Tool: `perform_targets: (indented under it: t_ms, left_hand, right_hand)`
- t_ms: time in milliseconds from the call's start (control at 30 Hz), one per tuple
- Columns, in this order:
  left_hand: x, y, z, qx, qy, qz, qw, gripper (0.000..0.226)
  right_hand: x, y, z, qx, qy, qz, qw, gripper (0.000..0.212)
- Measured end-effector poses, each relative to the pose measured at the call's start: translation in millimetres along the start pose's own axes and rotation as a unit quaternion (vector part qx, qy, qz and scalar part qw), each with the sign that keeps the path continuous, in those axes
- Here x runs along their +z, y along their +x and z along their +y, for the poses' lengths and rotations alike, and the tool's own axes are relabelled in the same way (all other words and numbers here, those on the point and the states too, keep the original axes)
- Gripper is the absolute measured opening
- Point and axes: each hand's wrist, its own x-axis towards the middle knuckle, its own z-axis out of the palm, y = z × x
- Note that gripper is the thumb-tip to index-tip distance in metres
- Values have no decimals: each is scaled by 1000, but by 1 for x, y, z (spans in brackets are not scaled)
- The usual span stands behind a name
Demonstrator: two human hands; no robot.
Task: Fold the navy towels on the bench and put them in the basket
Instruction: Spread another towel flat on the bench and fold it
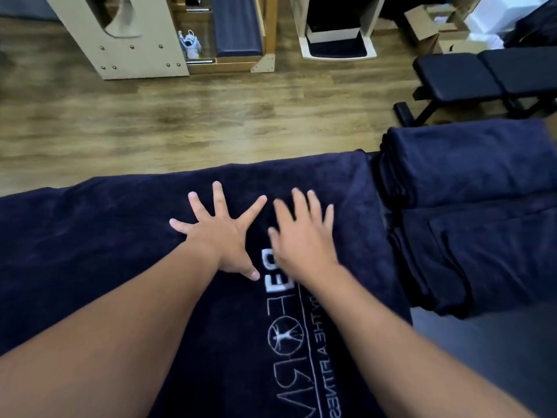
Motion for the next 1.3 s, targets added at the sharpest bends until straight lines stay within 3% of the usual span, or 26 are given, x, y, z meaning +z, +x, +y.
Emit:
perform_targets:
  t_ms: [100, 267, 367, 467, 533, 733, 867, 933, 1067, 1200, 1300]
  left_hand:
    - [1, -1, 0, -1, 1, 13, 1000, 145]
    - [1, -5, 1, -5, -15, 16, 1000, 141]
    - [12, -16, 5, -5, -13, 54, 998, 134]
    - [38, -41, 19, 43, 36, 131, 990, 101]
    - [64, -62, 31, 69, 73, 152, 983, 85]
    - [142, -132, 49, 169, 110, 139, 970, 86]
    - [185, -178, 29, 222, 79, 134, 963, 72]
    - [208, -196, 8, 222, 65, 143, 962, 67]
    - [254, -237, -47, 178, 54, 128, 974, 69]
    - [288, -277, -92, 115, 47, 135, 983, 73]
    - [306, -308, -112, 61, -17, 151, 987, 81]
  right_hand:
    - [16, -58, -3, -26, 9, -12, 1000, 62]
    - [10, -116, 26, 107, 21, -48, 993, 66]
    - [3, -158, 26, 116, 20, -80, 990, 70]
    - [1, -214, 21, 84, 4, -117, 990, 74]
    - [4, -243, 31, 114, -3, -131, 985, 75]
    - [1, -285, 35, 254, -29, -137, 957, 69]
    - [-3, -313, -11, 116, -16, -143, 983, 71]
    - [-1, -336, -27, 60, 0, -174, 983, 76]
    - [6, -358, -27, 105, -1, -208, 972, 89]
    - [10, -359, -35, 140, -9, -210, 968, 83]
    - [18, -375, -43, 130, -41, -189, 973, 74]
